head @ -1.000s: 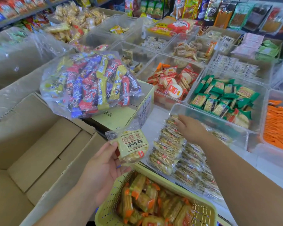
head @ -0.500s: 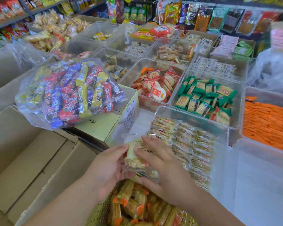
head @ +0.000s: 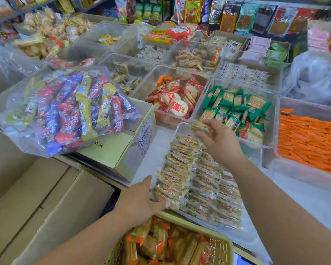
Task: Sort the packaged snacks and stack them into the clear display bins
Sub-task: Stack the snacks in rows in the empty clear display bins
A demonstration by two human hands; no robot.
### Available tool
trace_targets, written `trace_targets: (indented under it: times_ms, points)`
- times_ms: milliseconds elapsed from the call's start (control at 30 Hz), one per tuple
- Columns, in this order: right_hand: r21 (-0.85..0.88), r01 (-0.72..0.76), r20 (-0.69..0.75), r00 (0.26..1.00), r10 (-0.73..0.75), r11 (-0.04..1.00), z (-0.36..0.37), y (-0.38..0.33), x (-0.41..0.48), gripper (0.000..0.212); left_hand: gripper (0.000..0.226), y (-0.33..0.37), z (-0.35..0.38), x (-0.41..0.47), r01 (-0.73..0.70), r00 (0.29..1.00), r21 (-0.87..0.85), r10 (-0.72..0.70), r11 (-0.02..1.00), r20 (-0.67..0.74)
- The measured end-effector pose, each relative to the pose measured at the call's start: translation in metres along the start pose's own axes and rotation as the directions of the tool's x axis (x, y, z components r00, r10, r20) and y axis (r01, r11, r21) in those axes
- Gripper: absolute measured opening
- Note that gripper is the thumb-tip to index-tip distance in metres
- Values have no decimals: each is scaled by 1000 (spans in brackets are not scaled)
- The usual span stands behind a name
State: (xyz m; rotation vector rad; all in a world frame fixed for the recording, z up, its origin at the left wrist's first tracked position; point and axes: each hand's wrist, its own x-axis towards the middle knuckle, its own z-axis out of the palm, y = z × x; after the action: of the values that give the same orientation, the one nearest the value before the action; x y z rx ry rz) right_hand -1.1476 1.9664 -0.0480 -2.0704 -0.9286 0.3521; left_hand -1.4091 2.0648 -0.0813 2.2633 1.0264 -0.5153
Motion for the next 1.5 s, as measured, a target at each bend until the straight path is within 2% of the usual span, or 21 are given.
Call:
trace_targets:
  times_ms: [133, 233, 333, 467, 600, 733, 800, 867, 933, 1033, 1167, 1333, 1500]
  points:
    - [-140, -119, 90, 987, 133, 983, 23, 17, 45, 40, 121, 0, 1, 7, 48, 999, -61, -48, 997, 8]
    - [-252, -147, 207, 957, 201, 957, 42, 33, 57, 49, 122, 0, 1, 9, 56, 998, -104, -57, 993, -8]
    - [-248, -161, 261, 939, 226, 955, 54, 42, 57, 53, 123, -1, 2, 10, 49, 998, -126, -53, 991, -28]
    - [-233, -120, 312, 931, 190, 965, 57, 44, 61, 54, 128, -3, 2, 12, 48, 998, -151, -53, 987, -30]
    - [-251, -11, 454, 882, 128, 968, 57, 41, 62, 65, 135, -6, 1, 18, 49, 998, -187, -43, 981, 39]
    - [-411, 12, 398, 902, 167, 911, 72, 35, 59, 72, 145, 2, -12, 31, 34, 994, -439, 15, 898, 108]
    - [-328, -31, 337, 930, 148, 944, 73, 29, 51, 71, 136, 10, -19, 44, 11, 998, -572, 26, 820, 57]
    - [-55, -122, 246, 960, 131, 991, 70, 25, 38, 71, 110, 18, -25, 60, 4, 1000, -675, 6, 738, 12]
    - [270, -242, 145, 967, 209, 932, 66, 23, 19, 76, 87, 26, -29, 76, 18, 1000, -716, -19, 698, 7]
    - [500, -315, 72, 943, 324, 807, 71, 26, -9, 82, 63, 34, -31, 99, 24, 1000, -767, -17, 641, 18]
    - [568, -335, 67, 929, 363, 751, 96, 24, -22, 89, 50, 40, -28, 122, 83, 995, -812, -7, 578, 97]
    - [512, -332, 30, 928, 370, 792, 118, 19, -16, 89, 25, 38, -18, 136, 58, 998, -809, -29, 585, 51]
    - [553, -356, 50, 917, 397, 753, 109, 13, -17, 77, 23, 38, -21, 130, 48, 999, -767, -40, 640, 30]
